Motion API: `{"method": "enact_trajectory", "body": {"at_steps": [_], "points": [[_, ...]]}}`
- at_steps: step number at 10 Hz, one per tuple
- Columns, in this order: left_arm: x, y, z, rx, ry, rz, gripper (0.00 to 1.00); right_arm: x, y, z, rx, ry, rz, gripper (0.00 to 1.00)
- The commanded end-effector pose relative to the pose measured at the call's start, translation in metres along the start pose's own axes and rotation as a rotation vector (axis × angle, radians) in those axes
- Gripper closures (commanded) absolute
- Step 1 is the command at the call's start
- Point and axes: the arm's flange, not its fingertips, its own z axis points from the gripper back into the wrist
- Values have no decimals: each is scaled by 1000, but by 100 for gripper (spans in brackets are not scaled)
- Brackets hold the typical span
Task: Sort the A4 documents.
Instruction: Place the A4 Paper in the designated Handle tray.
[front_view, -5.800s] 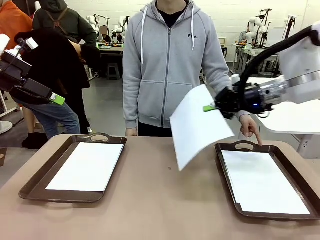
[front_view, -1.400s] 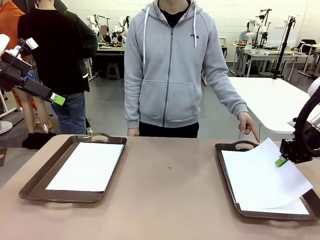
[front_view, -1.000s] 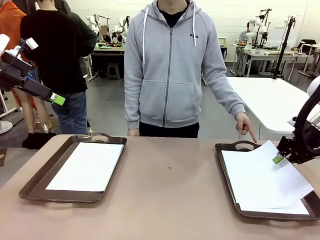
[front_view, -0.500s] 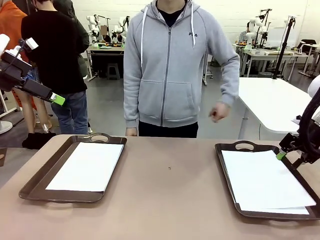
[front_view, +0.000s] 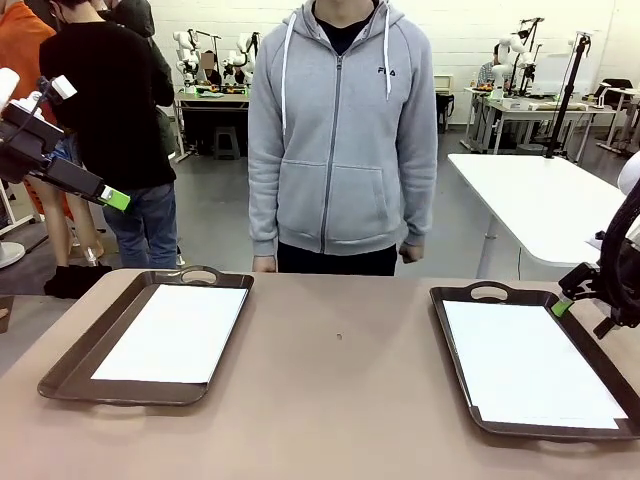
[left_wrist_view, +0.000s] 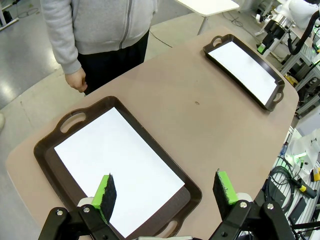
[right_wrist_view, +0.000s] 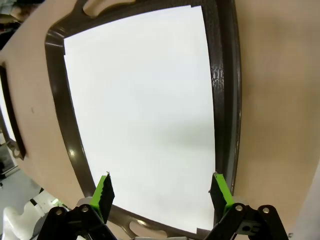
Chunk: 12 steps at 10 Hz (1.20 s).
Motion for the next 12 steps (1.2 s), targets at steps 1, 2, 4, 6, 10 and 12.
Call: {"method": "enact_trajectory", "body": {"at_steps": [1, 2, 4, 6, 10, 12], "points": [[0, -1, 0, 5, 4, -2, 0, 0, -1, 0, -6, 2, 4, 0], [0, -1, 0, 5, 4, -2, 0, 0, -1, 0, -6, 2, 4, 0], [0, -1, 0, 5, 4, -2, 0, 0, -1, 0, -6, 2, 4, 0], [0, -1, 0, 5, 4, -2, 0, 0, -1, 0, -6, 2, 4, 0], [0, -1, 0, 5, 4, -2, 0, 0, -1, 0, -6, 2, 4, 0], [0, -1, 0, 5, 4, -2, 0, 0, -1, 0, -6, 2, 4, 0]]}}
